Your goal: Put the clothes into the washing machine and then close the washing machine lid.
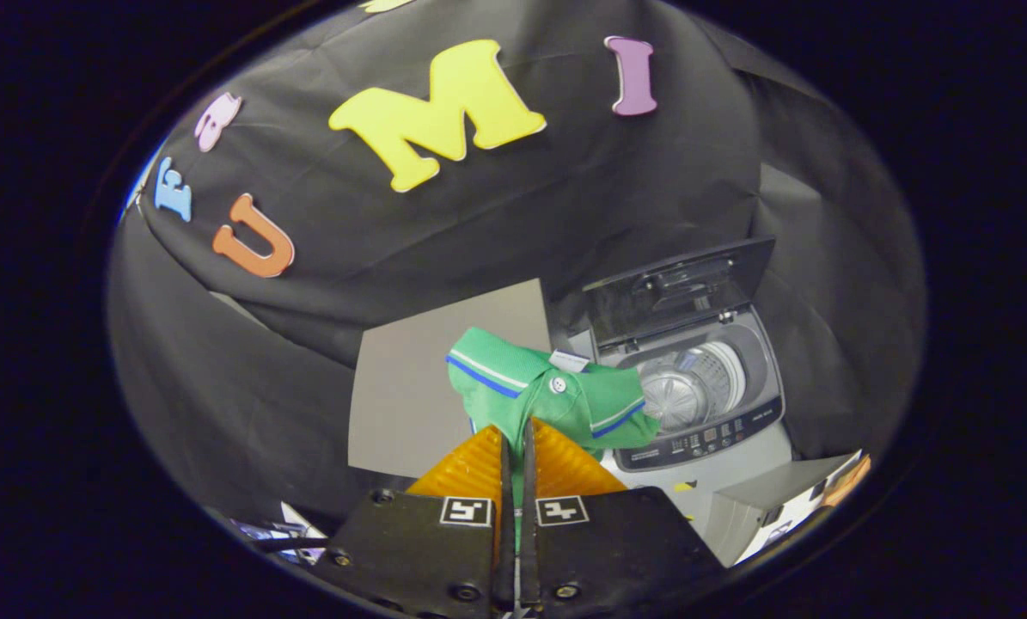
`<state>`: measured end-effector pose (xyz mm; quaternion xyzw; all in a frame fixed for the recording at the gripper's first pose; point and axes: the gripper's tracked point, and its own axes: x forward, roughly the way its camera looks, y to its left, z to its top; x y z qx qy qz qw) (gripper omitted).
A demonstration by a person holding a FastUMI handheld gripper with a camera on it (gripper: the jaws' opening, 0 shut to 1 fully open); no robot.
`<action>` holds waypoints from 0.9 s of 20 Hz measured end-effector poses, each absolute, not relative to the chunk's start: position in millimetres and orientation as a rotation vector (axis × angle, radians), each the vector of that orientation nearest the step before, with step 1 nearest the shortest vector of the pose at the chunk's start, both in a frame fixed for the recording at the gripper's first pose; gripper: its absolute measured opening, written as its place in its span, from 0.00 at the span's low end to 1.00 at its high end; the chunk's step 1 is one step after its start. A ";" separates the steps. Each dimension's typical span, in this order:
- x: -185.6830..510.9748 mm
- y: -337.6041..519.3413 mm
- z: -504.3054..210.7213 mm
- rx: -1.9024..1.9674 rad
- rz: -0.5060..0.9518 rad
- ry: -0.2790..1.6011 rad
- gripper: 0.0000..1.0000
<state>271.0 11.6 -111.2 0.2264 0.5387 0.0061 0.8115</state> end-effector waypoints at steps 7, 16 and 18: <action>284.6 -54.3 -110.9 0.486 0.024 1.117 0.06; 305.6 -130.6 -111.9 0.433 -0.031 1.059 0.06; 308.7 -143.9 -118.7 0.440 -0.047 1.062 0.06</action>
